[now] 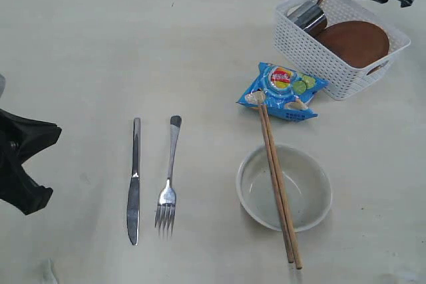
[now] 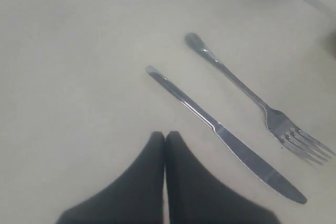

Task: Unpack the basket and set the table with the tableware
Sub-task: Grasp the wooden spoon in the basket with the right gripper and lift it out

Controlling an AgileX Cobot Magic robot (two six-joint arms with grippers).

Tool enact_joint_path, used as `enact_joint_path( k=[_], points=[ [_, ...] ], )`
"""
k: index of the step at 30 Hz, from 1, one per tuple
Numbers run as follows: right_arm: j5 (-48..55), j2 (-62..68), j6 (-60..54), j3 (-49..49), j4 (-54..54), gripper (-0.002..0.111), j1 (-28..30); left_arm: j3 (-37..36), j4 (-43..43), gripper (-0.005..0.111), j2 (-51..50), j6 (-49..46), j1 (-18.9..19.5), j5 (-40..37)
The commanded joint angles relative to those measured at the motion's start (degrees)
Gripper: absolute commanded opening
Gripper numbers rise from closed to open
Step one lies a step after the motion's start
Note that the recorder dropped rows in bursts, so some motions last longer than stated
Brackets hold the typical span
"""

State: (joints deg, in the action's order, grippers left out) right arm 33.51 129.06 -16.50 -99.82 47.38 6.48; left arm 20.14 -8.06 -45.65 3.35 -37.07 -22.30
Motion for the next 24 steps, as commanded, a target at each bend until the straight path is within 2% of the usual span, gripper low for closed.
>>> enact_joint_path(
  k=[1,16,19,24],
  points=[
    [0.5,3.7,-4.5,-4.0,5.4,0.061,0.4,-0.4,-0.3,0.000,0.4,-0.1,-0.2,0.1],
    [2.7,10.8,-4.5,-13.6,9.9,0.058,0.1,-0.4,-0.5,0.000,0.4,-0.1,-0.2,0.1],
    [2.1,11.0,-4.5,-13.6,10.4,0.049,0.1,-0.4,-0.5,0.000,0.4,-0.1,-0.2,-0.2],
    [1.5,11.0,-4.5,-13.6,10.4,0.026,0.1,-0.4,-0.5,0.000,0.4,-0.1,-0.2,-0.2]
  ],
)
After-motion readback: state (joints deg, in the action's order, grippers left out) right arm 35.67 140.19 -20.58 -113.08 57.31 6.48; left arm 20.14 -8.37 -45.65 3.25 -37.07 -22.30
